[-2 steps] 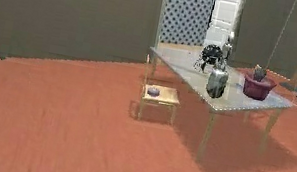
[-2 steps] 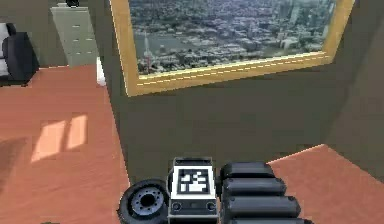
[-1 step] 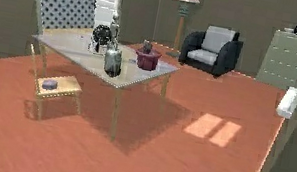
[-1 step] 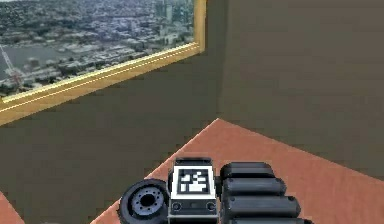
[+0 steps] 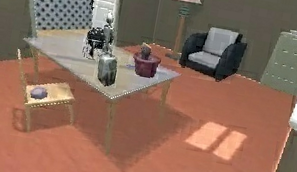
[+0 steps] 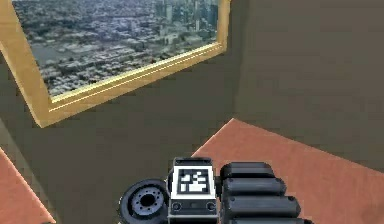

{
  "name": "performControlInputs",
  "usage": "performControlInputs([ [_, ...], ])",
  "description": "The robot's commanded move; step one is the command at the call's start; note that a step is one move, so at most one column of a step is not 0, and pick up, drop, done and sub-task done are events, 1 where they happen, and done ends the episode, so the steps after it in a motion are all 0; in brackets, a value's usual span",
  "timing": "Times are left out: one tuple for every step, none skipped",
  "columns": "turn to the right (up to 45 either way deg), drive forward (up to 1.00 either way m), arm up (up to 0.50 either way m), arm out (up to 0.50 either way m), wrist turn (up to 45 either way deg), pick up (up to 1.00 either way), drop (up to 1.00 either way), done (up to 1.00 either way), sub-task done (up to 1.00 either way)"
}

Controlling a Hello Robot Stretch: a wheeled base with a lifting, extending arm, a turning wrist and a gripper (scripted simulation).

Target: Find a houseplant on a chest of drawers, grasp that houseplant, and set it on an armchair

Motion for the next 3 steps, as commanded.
performControlInputs([
  [15.0, 0.0, 0.0, 0.0, 0.0, 0.0, 0.0, 0.0, 0.0],
  [0.0, 0.8, 0.0, 0.0, 0.0, 0.0, 0.0, 0.0, 0.0],
  [9.0, 0.0, 0.0, 0.0, 0.0, 0.0, 0.0, 0.0, 0.0],
])
